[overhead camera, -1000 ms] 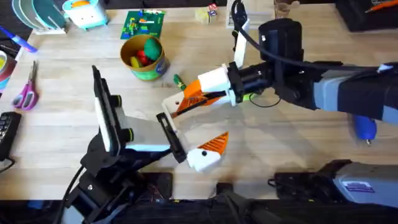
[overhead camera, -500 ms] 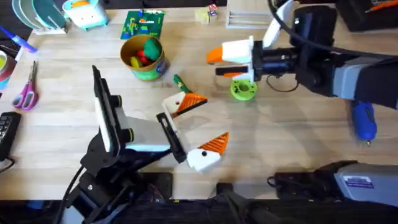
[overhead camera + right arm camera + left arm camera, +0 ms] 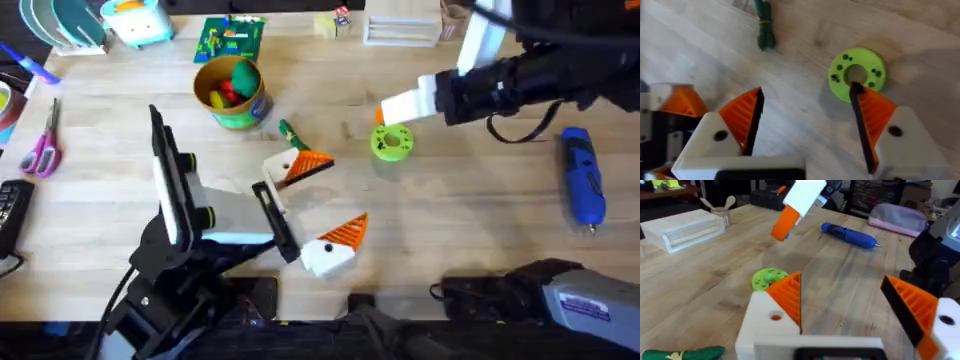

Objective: Pick up the gripper from the table and insert it into the empty holder that is missing its gripper. Then pick up a screw, insert it into the mounting hole, and use the screwdriver to tighten it. Finally, clean up the table by picking up the vegetable and placing it into the bucket.

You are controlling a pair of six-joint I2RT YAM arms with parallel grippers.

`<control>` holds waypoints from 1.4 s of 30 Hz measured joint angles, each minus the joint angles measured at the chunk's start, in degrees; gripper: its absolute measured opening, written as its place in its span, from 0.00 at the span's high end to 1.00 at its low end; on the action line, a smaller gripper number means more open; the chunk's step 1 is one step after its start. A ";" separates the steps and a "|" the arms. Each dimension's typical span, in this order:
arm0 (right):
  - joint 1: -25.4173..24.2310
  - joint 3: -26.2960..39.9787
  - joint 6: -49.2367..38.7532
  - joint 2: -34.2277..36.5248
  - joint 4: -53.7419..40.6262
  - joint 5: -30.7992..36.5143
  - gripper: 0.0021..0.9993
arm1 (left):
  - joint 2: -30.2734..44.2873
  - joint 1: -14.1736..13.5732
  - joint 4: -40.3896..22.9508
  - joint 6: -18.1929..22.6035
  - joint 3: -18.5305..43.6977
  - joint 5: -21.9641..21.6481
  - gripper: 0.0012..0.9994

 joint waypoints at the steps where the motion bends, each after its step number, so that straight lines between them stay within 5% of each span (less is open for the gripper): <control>1: 1.34 0.49 -1.99 -0.30 -0.81 3.15 0.01 | -0.02 0.00 0.00 0.00 0.00 0.00 0.01; 7: 7.93 0.73 -8.59 2.63 -1.28 14.85 0.01 | -0.02 0.00 0.00 0.00 0.00 0.00 0.01; 11: 9.84 0.73 -10.14 6.09 -0.75 17.73 0.18 | 0.00 0.00 0.00 0.00 0.00 0.00 0.01; 17: 14.41 0.73 -11.16 14.93 1.39 22.07 0.28 | -0.02 0.00 0.00 0.00 0.00 0.02 0.01; 42: 15.29 0.73 -11.37 18.91 5.44 24.97 0.71 | 0.00 0.00 0.00 0.00 0.00 0.02 0.01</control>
